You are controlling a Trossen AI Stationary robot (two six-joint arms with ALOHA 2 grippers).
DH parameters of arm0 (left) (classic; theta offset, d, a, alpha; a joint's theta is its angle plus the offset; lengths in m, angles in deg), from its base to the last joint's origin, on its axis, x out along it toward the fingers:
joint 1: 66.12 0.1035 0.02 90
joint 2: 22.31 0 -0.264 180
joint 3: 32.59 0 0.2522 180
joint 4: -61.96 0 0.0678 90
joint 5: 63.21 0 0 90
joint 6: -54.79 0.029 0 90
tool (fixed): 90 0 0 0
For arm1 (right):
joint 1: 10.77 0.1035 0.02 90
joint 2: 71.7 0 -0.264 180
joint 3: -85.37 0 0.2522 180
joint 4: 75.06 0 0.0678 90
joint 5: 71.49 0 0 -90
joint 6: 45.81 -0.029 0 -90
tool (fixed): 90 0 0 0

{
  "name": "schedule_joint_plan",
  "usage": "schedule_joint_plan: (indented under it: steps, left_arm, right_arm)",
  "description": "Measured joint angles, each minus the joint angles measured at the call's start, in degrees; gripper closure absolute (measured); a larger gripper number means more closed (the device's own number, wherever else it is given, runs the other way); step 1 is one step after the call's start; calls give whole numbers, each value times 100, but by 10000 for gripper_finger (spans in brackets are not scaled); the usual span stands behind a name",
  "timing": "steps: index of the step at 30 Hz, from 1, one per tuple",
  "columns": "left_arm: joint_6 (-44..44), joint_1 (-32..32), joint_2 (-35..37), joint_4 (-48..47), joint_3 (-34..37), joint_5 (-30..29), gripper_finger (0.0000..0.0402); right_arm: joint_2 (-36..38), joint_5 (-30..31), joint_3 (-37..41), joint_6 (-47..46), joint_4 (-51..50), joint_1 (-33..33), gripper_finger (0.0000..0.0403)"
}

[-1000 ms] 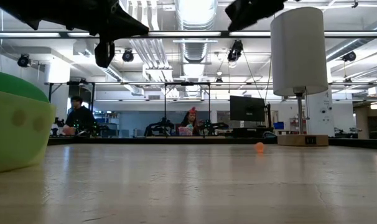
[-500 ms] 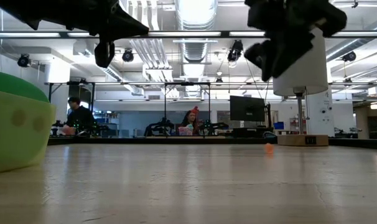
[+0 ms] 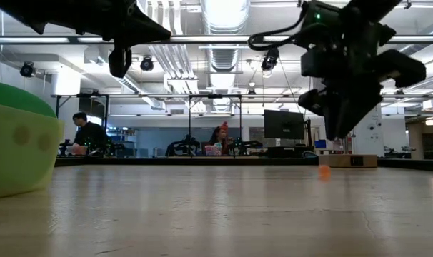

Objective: Pick & Place Dice
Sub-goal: Put the orange dice into the yellow bin

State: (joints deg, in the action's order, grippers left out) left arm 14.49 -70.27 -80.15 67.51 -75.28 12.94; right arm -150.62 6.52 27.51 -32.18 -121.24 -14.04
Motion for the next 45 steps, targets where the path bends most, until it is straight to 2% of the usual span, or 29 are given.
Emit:
schedule_joint_plan:
  steps: [5,13,17,24,30,34,38,45]
  left_arm:
    - [0,0,0,2,0,0,395]
    - [0,0,0,7,0,0,395]
    - [-2,0,0,7,-2,0,395]
    - [-2,0,0,9,-2,0,395]
    - [-2,0,0,9,-2,1,396]
    - [-2,-1,0,3,-2,1,396]
    - [-2,-2,0,2,-2,1,396]
    - [-2,-2,0,0,-2,2,396]
  right_arm:
    - [-1,2,136,197,478,0,326]
    - [-72,6,268,431,471,0,334]
    - [-355,31,329,523,506,-12,334]
    - [-947,609,239,804,575,-20,336]
    - [-1183,619,99,1047,540,-17,343]
    - [-1099,796,33,1061,591,-8,347]
    - [-708,815,27,1025,497,-17,351]
    - [-121,828,27,382,-162,-11,352]
